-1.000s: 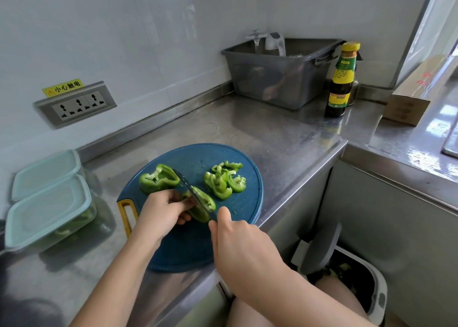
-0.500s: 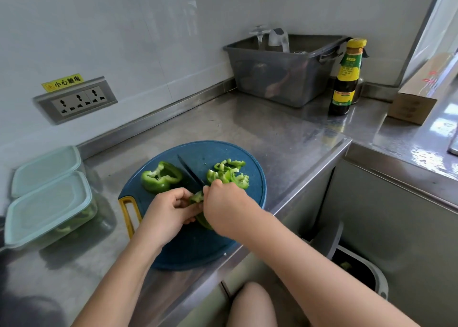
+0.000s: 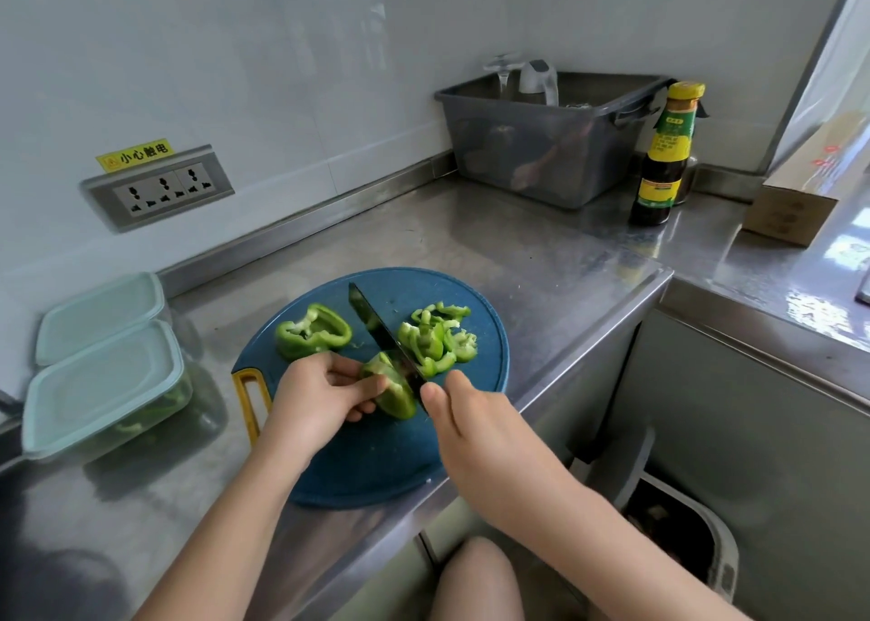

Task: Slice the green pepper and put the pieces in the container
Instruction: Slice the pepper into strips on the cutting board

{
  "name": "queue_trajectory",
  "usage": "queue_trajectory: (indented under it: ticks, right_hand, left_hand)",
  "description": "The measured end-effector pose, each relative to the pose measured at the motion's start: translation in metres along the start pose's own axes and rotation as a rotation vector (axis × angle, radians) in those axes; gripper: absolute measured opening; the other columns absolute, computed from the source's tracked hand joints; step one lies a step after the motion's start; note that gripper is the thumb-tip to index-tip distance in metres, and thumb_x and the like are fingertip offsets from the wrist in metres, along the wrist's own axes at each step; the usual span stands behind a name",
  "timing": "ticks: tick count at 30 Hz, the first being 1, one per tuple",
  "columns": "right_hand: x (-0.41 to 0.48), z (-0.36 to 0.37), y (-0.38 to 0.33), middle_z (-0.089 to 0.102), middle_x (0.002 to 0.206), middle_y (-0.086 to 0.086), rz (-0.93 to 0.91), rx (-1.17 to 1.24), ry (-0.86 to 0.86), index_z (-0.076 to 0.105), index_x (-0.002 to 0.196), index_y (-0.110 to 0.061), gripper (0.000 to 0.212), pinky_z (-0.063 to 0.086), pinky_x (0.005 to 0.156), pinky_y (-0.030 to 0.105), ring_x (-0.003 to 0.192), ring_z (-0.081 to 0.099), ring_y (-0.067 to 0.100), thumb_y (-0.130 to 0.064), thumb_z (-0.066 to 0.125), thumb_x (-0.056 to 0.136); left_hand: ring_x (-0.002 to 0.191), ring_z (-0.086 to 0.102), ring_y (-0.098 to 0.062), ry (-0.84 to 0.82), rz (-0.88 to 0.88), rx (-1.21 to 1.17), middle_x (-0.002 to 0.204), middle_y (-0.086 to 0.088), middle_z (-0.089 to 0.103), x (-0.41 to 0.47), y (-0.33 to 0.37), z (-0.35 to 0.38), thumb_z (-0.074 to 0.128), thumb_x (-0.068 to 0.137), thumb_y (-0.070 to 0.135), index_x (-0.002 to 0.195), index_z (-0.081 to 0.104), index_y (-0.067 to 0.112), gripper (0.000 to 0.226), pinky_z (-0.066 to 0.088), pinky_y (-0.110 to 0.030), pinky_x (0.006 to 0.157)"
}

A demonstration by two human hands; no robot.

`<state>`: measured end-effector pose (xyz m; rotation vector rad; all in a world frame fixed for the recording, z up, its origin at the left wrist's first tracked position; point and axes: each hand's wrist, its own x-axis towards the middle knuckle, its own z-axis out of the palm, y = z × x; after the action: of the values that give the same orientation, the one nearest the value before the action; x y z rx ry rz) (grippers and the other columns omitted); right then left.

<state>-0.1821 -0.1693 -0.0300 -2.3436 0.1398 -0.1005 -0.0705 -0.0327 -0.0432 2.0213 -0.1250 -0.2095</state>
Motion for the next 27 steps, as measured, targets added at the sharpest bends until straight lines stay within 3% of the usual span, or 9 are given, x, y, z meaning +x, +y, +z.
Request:
queue_trajectory:
  ticks: [7,10,17,21,27]
  right_hand:
    - [-0.013,0.013,0.001,0.036,0.062,0.001,-0.035,-0.059,0.03,0.021,0.077,-0.022,0.032,0.032,0.058,0.036,0.064,0.039,0.032,-0.044,0.02,0.1]
    - [-0.014,0.014,-0.001,0.036,0.061,0.001,-0.043,-0.077,0.029,0.017,0.072,-0.023,0.035,0.027,0.053,0.037,0.059,0.037,0.03,-0.044,0.02,0.1]
    - [-0.009,0.013,-0.002,0.035,0.059,0.0,-0.094,-0.153,0.026,0.023,0.082,-0.018,0.029,0.021,0.045,0.032,0.049,0.032,0.02,-0.041,0.021,0.101]
    - [-0.015,0.016,0.0,0.036,0.061,0.001,-0.038,-0.19,-0.001,0.022,0.083,-0.018,0.029,0.022,0.045,0.032,0.051,0.032,0.023,-0.041,0.019,0.101]
    - [-0.025,0.005,-0.003,0.035,0.065,0.001,0.02,-0.211,-0.08,0.024,0.081,-0.019,0.03,0.022,0.045,0.031,0.051,0.032,0.018,-0.04,0.019,0.101]
  left_hand:
    - [0.057,0.06,-0.019,-0.006,-0.01,-0.021,0.06,-0.008,0.066,0.0,0.0,-0.001,0.075,0.076,0.01,0.079,0.062,0.005,0.014,0.048,-0.026,0.056]
    - [0.056,0.059,-0.018,-0.007,-0.01,-0.023,0.062,-0.009,0.065,0.0,0.0,0.0,0.074,0.077,0.008,0.079,0.06,0.004,0.015,0.047,-0.024,0.055]
    - [0.05,0.057,-0.015,0.002,-0.018,-0.035,0.061,-0.009,0.063,0.002,-0.002,0.001,0.072,0.078,0.005,0.08,0.057,-0.001,0.016,0.048,-0.018,0.046]
    - [0.054,0.058,-0.02,0.017,-0.02,-0.007,0.061,-0.012,0.063,0.005,-0.001,0.002,0.072,0.079,0.008,0.077,0.058,0.002,0.016,0.048,-0.027,0.053]
    - [0.055,0.058,-0.019,0.004,-0.048,-0.023,0.064,-0.013,0.062,0.008,-0.003,0.002,0.072,0.079,0.01,0.082,0.057,0.0,0.018,0.047,-0.024,0.051]
